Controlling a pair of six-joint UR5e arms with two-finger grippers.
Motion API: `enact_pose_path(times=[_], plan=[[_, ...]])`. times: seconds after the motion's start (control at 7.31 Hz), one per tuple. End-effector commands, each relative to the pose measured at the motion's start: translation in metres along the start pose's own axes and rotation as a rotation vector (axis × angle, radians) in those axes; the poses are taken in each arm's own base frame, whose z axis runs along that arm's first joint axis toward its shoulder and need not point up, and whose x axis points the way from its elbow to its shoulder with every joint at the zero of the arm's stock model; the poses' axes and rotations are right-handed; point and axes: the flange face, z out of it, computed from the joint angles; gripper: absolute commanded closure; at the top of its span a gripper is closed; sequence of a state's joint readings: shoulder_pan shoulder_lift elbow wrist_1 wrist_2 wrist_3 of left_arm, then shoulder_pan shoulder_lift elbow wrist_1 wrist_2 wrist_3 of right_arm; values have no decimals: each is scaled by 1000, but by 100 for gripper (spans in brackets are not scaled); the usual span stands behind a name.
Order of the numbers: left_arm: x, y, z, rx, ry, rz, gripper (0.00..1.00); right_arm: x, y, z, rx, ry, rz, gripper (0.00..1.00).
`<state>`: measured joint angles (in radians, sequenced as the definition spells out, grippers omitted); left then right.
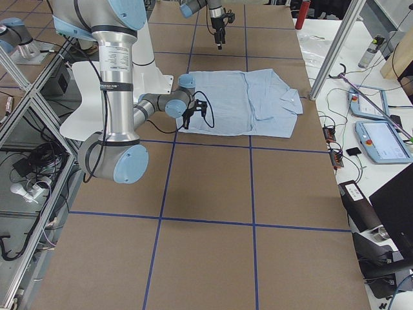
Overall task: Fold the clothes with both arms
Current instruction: 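Move the left gripper to the other hem corner nearest the robot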
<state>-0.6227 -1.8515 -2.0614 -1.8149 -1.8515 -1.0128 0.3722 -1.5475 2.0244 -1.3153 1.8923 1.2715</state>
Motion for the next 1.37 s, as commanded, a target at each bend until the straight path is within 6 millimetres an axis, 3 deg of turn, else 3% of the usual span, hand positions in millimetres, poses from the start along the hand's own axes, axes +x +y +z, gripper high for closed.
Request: enact_pose_path(times=[0.0,0.27,0.41,0.68,1.23], plan=[[-1,0,1,-1,-2,-2,1,1,-1,0,4,11,4,100],[-7,5,12,-33,-17,-72,1,-1,-3,-7,15,0,20,100],[-1,11,8,-44,0,-169,1,1,-6,-17,17,-15,30,100],[46,74,40,-132,5,-334,5,0,-8,-31,31,-35,32,100],[95,173,85,-254,-97,-378,20,-5,-10,-41,42,-55,33,100]])
